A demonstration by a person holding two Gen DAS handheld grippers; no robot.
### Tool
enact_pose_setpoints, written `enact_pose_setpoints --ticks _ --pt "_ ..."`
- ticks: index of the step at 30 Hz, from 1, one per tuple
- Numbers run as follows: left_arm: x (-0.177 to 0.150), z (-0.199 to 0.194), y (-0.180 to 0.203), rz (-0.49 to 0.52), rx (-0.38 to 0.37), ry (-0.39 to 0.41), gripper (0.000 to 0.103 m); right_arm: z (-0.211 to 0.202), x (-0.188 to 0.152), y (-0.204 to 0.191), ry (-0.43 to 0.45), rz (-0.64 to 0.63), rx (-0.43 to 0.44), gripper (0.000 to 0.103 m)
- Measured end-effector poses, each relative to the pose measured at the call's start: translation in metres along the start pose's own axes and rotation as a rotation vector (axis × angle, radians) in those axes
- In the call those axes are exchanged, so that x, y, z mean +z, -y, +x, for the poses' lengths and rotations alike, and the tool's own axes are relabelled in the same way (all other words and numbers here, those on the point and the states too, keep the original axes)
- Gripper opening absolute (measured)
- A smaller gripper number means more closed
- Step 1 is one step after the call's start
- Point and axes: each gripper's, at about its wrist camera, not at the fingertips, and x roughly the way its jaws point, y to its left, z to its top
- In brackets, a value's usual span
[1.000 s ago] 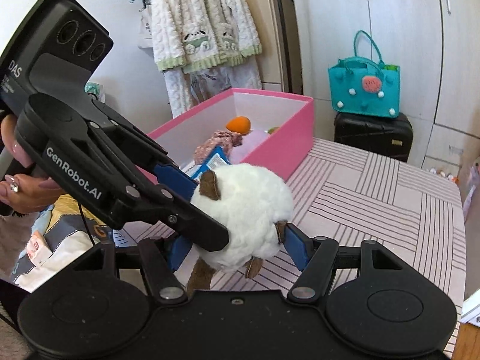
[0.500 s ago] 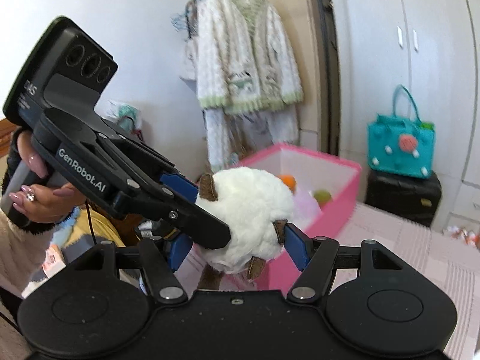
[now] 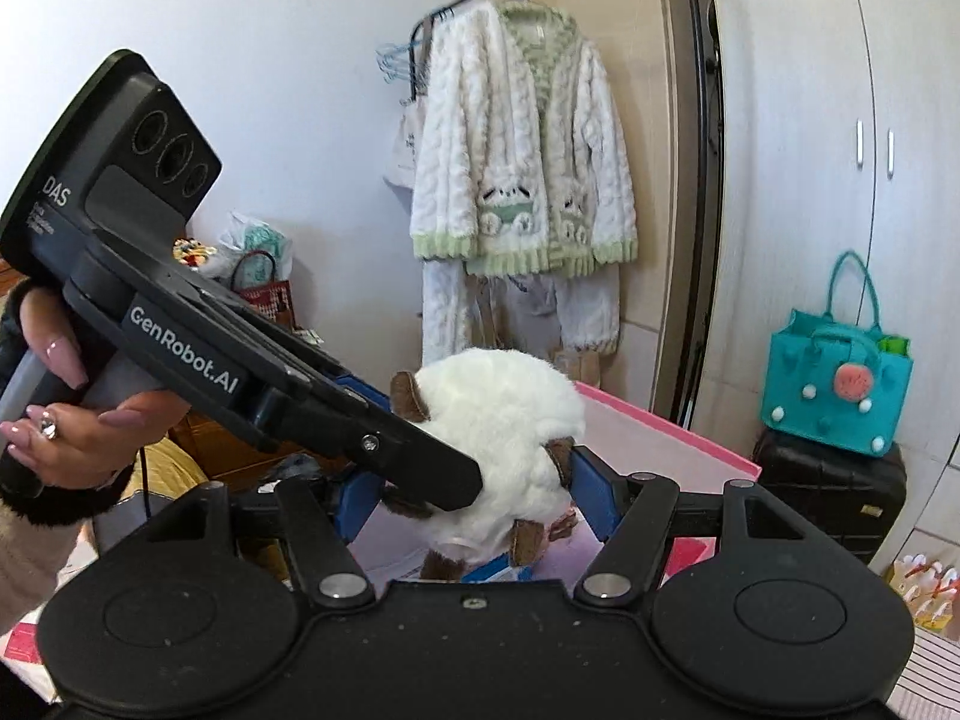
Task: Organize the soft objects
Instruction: 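Lift and carry the cat plush over the pink box with the left tool, then lower the cat plush into the box and open the left tool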
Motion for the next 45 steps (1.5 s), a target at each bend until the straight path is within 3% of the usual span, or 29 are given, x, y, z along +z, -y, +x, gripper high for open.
enact_pose_setpoints --ticks 7,11,16,25,31,35,40,45 --pt "0.017 0.037 -0.034 -0.045 0.032 0.004 0.054 0.044 0.005 0.021 -0.004 -0.094 0.000 0.071" --pt "0.024 0.065 -0.064 -0.157 -0.001 -0.044 0.054 0.071 0.013 0.038 -0.099 -0.088 0.019 0.071" --pt "0.022 0.089 -0.083 -0.188 0.050 -0.098 0.054 0.104 0.007 0.048 -0.186 -0.072 0.029 0.069" --pt "0.014 0.095 -0.091 -0.144 0.185 -0.187 0.053 0.140 -0.002 0.047 -0.298 -0.034 0.130 0.068" --pt "0.014 0.090 -0.096 -0.139 0.201 -0.183 0.052 0.157 -0.009 0.067 -0.393 0.141 0.189 0.066" --pt "0.012 0.094 -0.087 -0.069 0.228 -0.174 0.045 0.158 -0.015 0.063 -0.404 0.112 0.161 0.065" --pt "0.010 0.104 -0.080 0.004 0.232 -0.190 0.042 0.148 -0.018 0.046 -0.414 0.025 0.081 0.064" --pt "0.009 0.107 -0.066 0.089 0.298 -0.199 0.041 0.122 -0.016 0.044 -0.383 0.023 0.036 0.064"
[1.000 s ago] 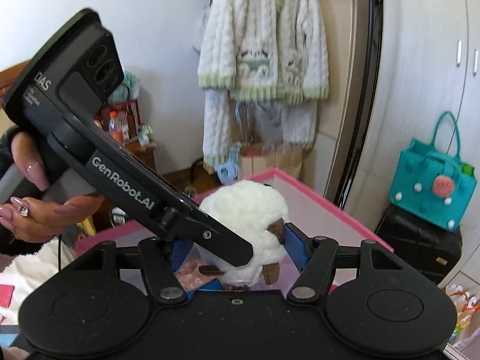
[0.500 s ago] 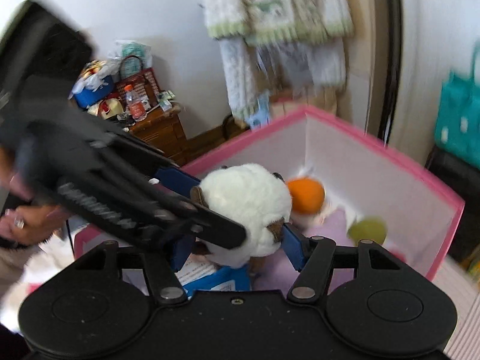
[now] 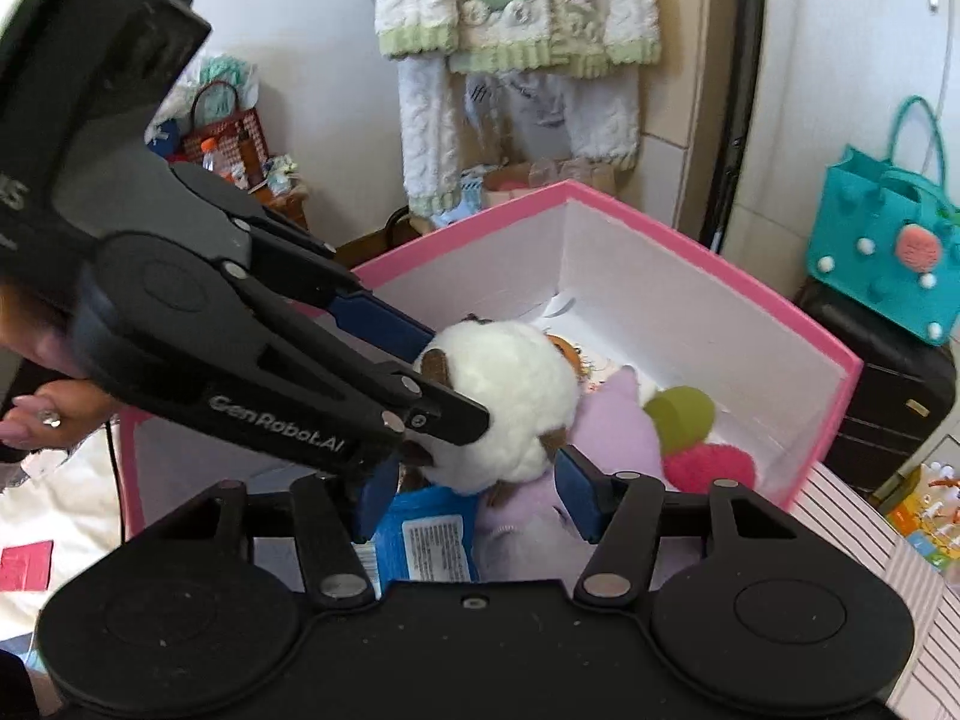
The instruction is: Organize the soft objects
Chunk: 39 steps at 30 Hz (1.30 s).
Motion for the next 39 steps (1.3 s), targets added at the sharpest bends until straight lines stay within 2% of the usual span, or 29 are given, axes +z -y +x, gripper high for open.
enact_pose_setpoints --ticks 5,7,11,15,17,21,26,32,36,39 --pt "-0.006 -0.007 0.014 0.070 0.049 -0.004 0.040 -0.036 -0.017 -0.004 0.065 0.021 -0.030 0.064" --pt "-0.008 -0.004 0.019 0.094 0.062 -0.003 0.040 -0.042 -0.023 -0.009 0.081 0.009 -0.070 0.064" --pt "-0.011 -0.005 0.024 0.085 0.096 -0.004 0.043 -0.058 -0.037 -0.013 0.122 0.035 -0.139 0.065" --pt "-0.019 -0.024 0.024 0.064 0.047 0.011 0.044 -0.084 -0.046 -0.015 0.154 0.040 -0.147 0.065" --pt "-0.027 -0.036 0.026 0.066 0.032 0.061 0.044 -0.092 -0.048 -0.013 0.173 0.076 -0.133 0.066" --pt "-0.042 -0.051 0.031 0.014 -0.007 0.095 0.045 -0.102 -0.058 -0.016 0.206 0.124 -0.130 0.068" --pt "-0.055 -0.077 0.051 0.047 0.016 0.159 0.050 -0.115 -0.069 -0.025 0.259 0.166 -0.113 0.070" --pt "-0.064 -0.107 0.071 0.087 0.049 0.182 0.054 -0.143 -0.077 -0.037 0.297 0.166 -0.123 0.072" --pt "-0.065 -0.122 0.082 0.090 0.026 0.175 0.056 -0.162 -0.083 -0.040 0.303 0.185 -0.142 0.074" --pt "-0.068 -0.134 0.090 0.109 0.017 0.193 0.056 -0.175 -0.088 -0.045 0.308 0.179 -0.181 0.081"
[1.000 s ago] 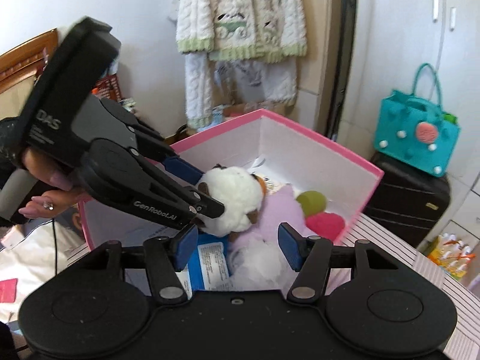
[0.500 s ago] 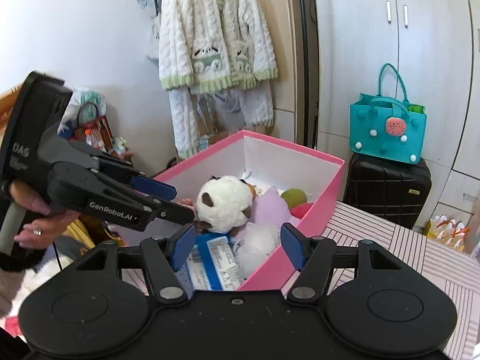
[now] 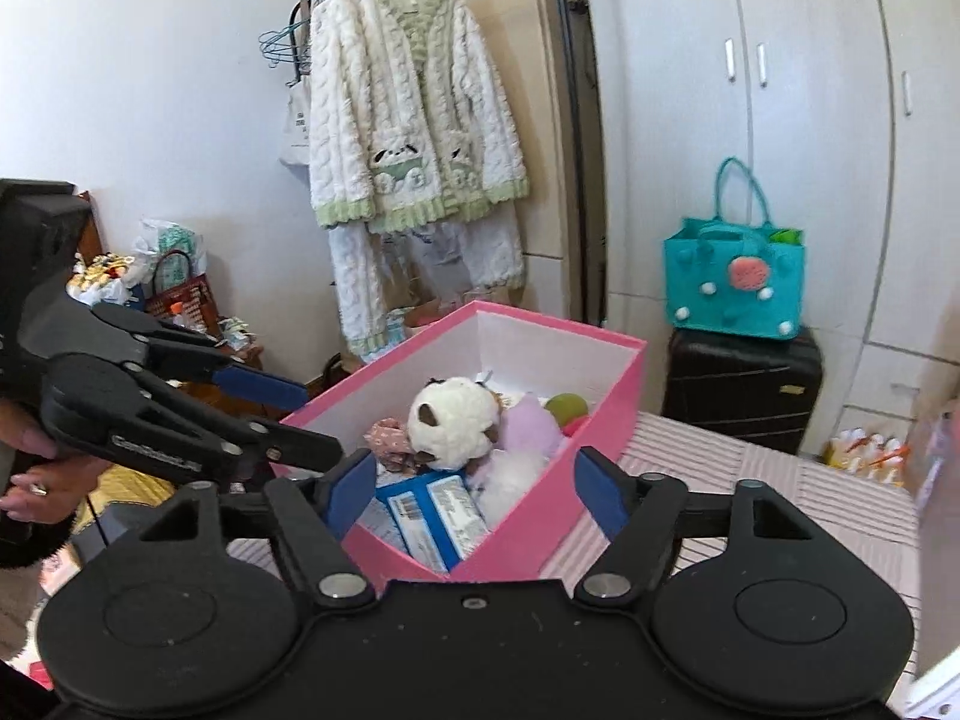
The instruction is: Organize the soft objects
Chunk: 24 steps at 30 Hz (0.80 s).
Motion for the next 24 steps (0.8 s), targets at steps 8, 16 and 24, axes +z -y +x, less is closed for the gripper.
enact_pose_setpoints --ticks 8,16,24 --pt "-0.007 -0.020 0.024 0.029 -0.019 0.030 0.056 -0.037 -0.011 -0.001 0.040 0.005 -0.078 0.089" --pt "-0.012 -0.036 0.043 0.057 -0.028 0.030 0.059 -0.045 -0.024 -0.017 -0.056 -0.026 -0.230 0.103" --pt "-0.020 -0.042 0.045 -0.004 -0.062 0.010 0.087 -0.071 -0.032 -0.019 -0.051 -0.011 -0.325 0.103"
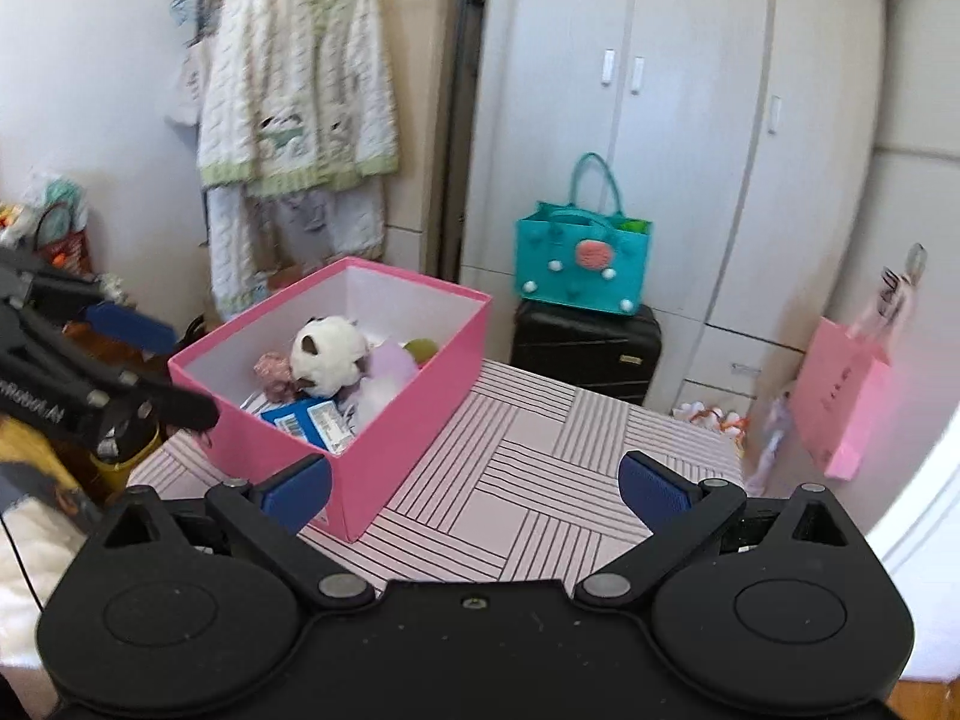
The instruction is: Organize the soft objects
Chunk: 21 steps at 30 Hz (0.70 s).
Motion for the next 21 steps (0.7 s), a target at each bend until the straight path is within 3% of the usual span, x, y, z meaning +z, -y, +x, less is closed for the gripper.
enact_pose_setpoints --ticks 2,4,8,13,21 --pt "-0.001 -0.001 0.001 -0.014 0.008 0.002 0.097 -0.003 -0.002 0.003 -0.003 0.039 -0.011 0.103" --pt "-0.003 -0.002 0.000 -0.029 0.024 0.002 0.099 -0.004 -0.004 0.005 -0.006 0.074 -0.035 0.103" --pt "-0.006 0.002 -0.001 -0.076 0.060 -0.019 0.100 -0.006 -0.009 0.007 -0.014 0.118 -0.063 0.103" --pt "-0.008 0.007 0.005 -0.117 0.173 -0.053 0.101 -0.010 -0.012 0.004 -0.003 0.132 -0.094 0.103" --pt "-0.011 0.000 0.014 -0.117 0.180 -0.012 0.101 -0.017 -0.015 -0.002 0.005 0.138 -0.126 0.103"
